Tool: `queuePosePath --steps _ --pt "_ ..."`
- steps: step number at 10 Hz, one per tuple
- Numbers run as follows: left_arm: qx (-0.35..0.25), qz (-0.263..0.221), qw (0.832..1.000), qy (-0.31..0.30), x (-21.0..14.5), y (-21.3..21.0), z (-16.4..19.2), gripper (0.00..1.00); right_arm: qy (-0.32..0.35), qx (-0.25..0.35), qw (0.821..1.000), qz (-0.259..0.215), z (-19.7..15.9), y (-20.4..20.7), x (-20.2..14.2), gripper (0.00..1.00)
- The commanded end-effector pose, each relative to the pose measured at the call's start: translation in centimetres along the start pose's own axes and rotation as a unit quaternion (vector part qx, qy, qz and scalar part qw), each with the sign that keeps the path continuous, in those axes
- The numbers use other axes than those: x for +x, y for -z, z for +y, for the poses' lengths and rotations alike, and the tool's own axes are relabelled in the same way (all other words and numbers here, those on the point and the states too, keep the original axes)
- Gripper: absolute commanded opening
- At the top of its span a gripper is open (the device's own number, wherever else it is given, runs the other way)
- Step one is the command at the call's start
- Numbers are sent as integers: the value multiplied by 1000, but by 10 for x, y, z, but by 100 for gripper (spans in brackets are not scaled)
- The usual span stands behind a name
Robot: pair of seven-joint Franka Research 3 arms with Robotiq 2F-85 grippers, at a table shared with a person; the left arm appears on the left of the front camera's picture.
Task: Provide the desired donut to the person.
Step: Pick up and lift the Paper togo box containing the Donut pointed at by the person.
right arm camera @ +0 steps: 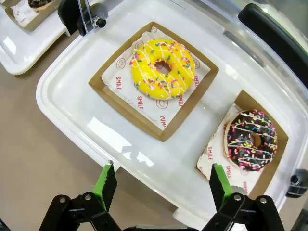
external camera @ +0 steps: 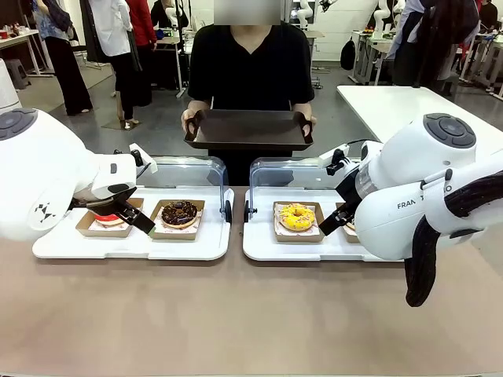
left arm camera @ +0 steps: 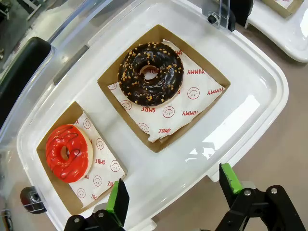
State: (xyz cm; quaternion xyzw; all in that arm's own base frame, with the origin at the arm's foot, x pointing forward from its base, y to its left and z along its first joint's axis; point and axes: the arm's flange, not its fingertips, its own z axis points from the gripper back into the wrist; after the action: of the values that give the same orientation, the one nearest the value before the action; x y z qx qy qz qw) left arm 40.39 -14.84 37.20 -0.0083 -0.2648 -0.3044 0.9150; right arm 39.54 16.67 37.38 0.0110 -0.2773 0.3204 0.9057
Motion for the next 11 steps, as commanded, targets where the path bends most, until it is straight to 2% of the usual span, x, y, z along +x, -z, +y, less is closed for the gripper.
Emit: queuePosePath --steps 1,5,6,7,8,11 --pt "0 0 1000 0 0 0 0 100 0 0 1000 0 0 0 0 100" --pt "0 0 1000 0 0 0 0 100 0 0 1000 0 0 0 0 100" --pt "14 15 1000 7 11 -22 2 100 -9 4 1000 9 4 -28 7 100" --pt "39 -4 998 51 21 -65 3 100 -19 5 1000 19 8 -61 14 100" --pt "63 -5 996 68 30 -122 4 100 -45 -29 998 44 13 -113 23 100" --pt "60 12 994 94 49 -203 10 100 -31 -35 998 48 9 -203 59 100"
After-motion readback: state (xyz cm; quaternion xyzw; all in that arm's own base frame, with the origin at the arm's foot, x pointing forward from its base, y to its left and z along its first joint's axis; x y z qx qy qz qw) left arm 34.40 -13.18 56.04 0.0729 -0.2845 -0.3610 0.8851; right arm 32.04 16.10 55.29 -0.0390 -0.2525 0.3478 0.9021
